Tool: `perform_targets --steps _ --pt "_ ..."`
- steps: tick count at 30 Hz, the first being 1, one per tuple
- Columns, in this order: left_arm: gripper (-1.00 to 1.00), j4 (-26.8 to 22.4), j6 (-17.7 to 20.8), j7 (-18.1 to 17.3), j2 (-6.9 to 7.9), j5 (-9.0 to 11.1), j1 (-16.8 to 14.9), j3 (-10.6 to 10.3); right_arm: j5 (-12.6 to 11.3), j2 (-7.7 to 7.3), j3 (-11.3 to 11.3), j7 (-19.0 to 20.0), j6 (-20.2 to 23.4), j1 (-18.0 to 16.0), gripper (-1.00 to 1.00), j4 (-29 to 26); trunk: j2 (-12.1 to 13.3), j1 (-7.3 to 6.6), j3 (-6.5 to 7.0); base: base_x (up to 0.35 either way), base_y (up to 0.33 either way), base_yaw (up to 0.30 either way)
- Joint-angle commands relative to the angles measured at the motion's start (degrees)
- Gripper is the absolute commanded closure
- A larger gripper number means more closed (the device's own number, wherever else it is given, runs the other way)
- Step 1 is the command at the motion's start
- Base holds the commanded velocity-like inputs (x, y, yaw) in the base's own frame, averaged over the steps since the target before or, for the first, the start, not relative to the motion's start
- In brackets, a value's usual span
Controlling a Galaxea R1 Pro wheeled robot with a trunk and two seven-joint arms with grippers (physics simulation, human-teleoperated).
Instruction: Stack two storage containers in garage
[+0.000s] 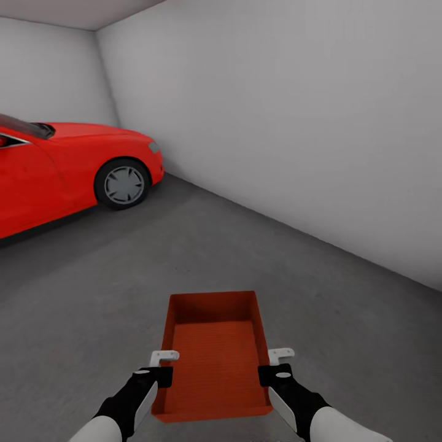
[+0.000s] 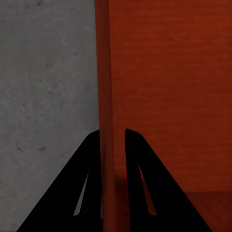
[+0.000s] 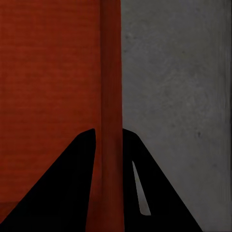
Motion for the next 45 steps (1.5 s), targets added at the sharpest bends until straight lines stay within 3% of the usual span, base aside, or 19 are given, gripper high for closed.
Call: perform_targets --steps 1,45 --pt "1.00 -0.2 0.3 0.6 0.01 -0.3 0.0 -1.4 -0.7 -0.91 1.1 -1.5 0.4 -0.1 1.00 0.5 -0.1 0.01 -0.06 0.000 0.000 -0.245" --pt "1.00 -0.2 0.3 0.6 0.01 -0.4 0.0 -1.3 -0.7 -0.91 1.1 -1.5 0.4 -0.1 1.00 0.5 -0.1 0.01 -0.06 0.000 0.000 -0.245"
